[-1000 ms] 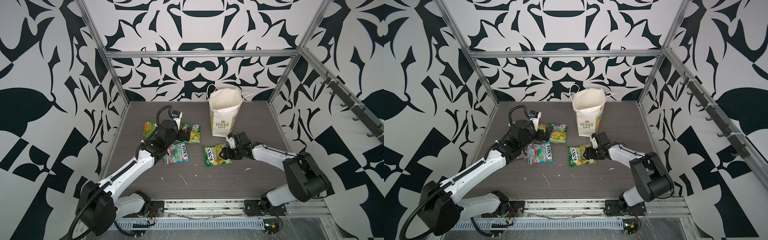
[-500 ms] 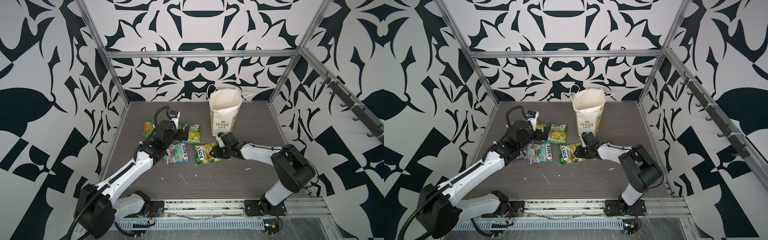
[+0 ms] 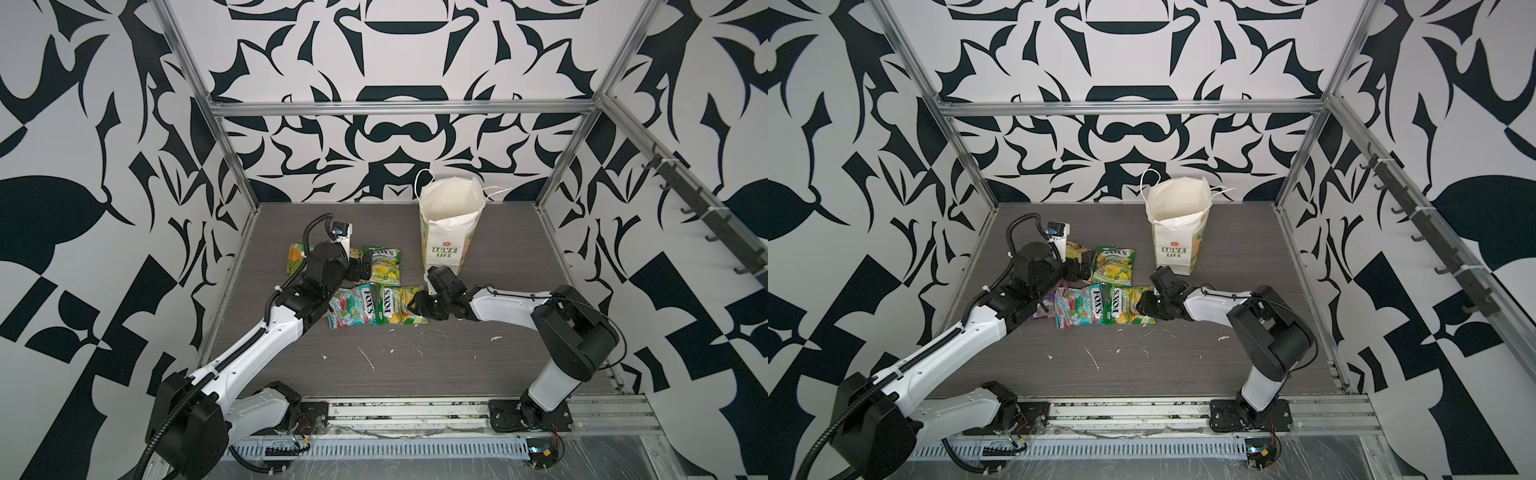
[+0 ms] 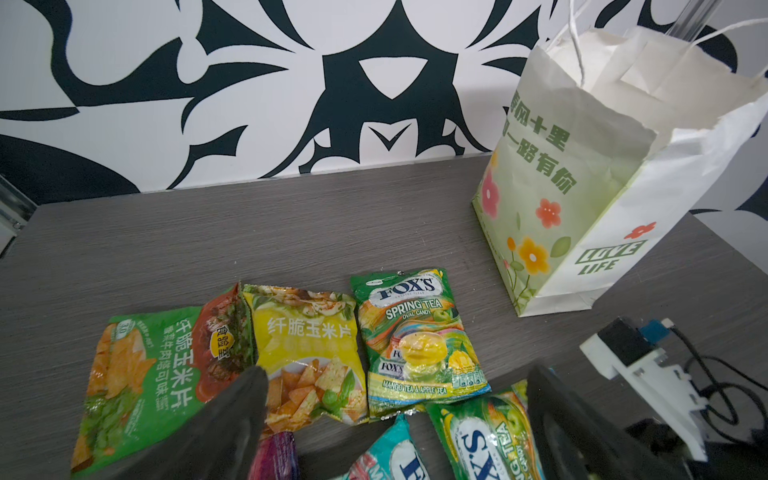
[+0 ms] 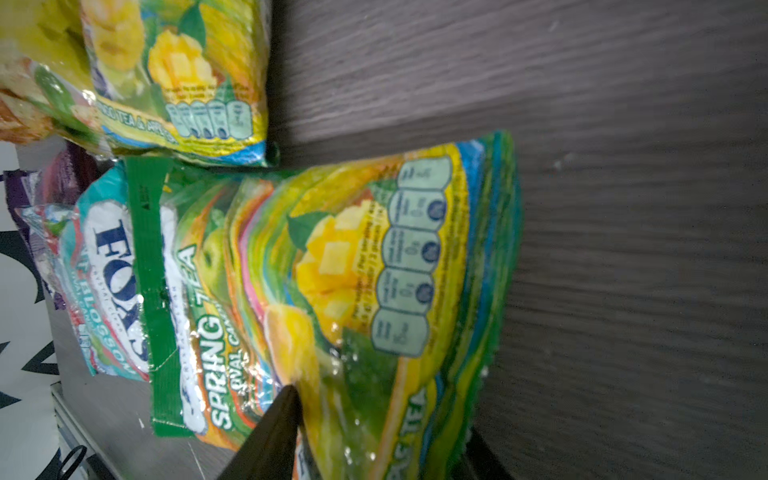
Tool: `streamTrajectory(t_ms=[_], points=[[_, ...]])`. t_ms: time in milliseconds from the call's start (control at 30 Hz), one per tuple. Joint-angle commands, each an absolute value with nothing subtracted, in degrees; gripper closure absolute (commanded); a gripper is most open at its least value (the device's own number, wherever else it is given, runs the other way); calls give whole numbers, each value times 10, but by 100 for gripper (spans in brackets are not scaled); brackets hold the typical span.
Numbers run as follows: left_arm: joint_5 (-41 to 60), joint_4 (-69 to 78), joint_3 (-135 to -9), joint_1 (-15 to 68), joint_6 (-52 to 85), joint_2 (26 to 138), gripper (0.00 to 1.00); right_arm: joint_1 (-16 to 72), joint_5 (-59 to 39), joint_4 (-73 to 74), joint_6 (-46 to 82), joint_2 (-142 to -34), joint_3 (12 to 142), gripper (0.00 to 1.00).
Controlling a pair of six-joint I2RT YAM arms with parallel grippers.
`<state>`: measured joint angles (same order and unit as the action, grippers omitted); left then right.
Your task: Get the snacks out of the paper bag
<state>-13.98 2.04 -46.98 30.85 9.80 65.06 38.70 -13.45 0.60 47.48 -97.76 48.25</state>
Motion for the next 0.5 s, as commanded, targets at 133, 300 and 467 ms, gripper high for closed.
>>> streamTrajectory(t_ms=[133,300,467], points=[[-151,38,-452,293,120,630,0,416,-134,-12,510,-1032,523,48],[-156,39,-451,290,125,629,0,417,-134,7,521,-1024,519,44],[-157,41,-454,289,128,637,1,418,-103,-20,494,-982,508,28]])
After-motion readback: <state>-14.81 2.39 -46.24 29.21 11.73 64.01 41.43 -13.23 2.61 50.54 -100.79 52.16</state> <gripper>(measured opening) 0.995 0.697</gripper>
